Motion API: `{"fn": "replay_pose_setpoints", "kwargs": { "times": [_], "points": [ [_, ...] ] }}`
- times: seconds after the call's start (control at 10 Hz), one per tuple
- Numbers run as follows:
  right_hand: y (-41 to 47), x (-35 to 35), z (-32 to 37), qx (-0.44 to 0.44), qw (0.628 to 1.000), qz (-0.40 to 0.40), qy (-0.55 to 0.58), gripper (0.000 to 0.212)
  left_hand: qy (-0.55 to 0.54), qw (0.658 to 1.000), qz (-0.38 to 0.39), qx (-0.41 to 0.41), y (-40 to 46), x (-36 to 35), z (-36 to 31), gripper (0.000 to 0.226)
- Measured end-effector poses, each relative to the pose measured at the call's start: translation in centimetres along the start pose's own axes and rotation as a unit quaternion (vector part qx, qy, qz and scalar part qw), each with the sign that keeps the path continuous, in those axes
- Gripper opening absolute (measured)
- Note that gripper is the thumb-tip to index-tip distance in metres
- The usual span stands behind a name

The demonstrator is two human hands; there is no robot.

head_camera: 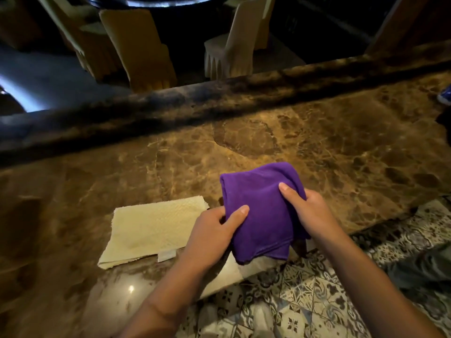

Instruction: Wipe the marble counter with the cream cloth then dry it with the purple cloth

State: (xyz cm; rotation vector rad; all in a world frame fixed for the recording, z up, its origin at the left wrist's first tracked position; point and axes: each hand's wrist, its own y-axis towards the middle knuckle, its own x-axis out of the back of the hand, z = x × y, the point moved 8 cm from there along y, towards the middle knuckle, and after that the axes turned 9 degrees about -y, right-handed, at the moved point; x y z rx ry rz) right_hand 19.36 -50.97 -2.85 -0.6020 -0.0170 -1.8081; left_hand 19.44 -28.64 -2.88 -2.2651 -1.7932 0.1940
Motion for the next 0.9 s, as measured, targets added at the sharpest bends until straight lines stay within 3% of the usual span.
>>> {"fn": "replay_pose_setpoints", "kwargs": {
  "times": [0.1, 0.2, 0.4, 0.6, 0.8, 0.9],
  "points": [
    [1.8, -0.1, -0.8, 0.011, 0.999, 0.035, -0.006, 0.03, 0.023, 0.999, -0.043, 0.012, 0.4, -0.2, 1.0, 0.052],
    [3.4, 0.8, -1.0, 0.044, 0.995, 0.078, -0.037, 0.029, 0.075, 0.99, -0.114, 0.015, 0.7, -0.7, 1.2, 0.045],
    [5.4, 1.2, -1.7, 0.111, 0.97, 0.118, -0.18, 0.031, 0.272, 0.939, -0.21, 0.03, 0.6, -1.2, 1.2, 0.047],
    [6.4, 1.5, -1.1, 0.148, 0.934, 0.073, -0.317, 0.039, 0.437, 0.862, -0.245, 0.077, -0.1, -2.7, 0.3, 0.047],
    [6.2, 1.5, -0.3, 0.156, 0.92, 0.092, -0.347, 0.041, 0.456, 0.852, -0.246, 0.074, -0.7, -3.3, -0.5, 0.046],
    [5.1, 3.5, 1.3, 0.192, 0.911, 0.0, -0.366, 0.034, 0.439, 0.847, -0.299, 0.025, -2.3, -2.6, -1.5, 0.041]
  ]
}}
